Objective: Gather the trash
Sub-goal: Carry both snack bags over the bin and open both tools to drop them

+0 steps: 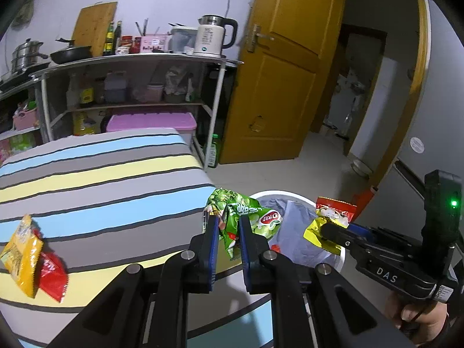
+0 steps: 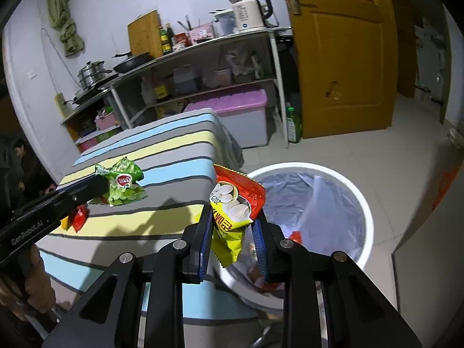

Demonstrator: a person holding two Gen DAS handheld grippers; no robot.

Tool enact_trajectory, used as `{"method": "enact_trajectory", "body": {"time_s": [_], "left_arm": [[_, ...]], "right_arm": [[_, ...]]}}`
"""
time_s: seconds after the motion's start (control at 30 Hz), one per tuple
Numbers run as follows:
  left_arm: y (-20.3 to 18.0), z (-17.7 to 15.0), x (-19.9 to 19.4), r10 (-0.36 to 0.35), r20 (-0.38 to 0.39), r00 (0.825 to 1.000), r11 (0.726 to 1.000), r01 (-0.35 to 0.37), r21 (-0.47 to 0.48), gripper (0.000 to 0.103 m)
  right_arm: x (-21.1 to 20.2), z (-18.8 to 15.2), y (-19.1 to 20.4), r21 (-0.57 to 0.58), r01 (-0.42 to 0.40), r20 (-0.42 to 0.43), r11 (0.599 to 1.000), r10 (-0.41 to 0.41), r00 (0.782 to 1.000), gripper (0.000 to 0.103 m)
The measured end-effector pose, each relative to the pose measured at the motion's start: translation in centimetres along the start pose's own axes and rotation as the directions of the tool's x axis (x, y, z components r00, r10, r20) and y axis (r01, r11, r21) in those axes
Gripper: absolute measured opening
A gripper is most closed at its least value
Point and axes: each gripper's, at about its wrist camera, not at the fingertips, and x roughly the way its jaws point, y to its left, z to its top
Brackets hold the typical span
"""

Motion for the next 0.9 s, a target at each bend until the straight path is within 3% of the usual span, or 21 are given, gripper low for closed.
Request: {"method": "enact_trajectory", "body": {"time_s": [0.8,0.9], "left_arm": [[-5.0,-1.4,8.3,-0.084,-0.141,0.986,0.993,0.094,0.067,0.015],[-5.1,-1.6,9.1,-0.087,-0.160,0.983,0.993,0.099,0.068,0.019]], "right_arm": [[2.1,-1.2,-5.9,0.097,0.086,-0.077,0.992,-0.078,0.994,0.028],[2.6,-1.4,-6.5,0.108,0.104,-0.096,0.989,-0.094,0.991,0.028]]}}
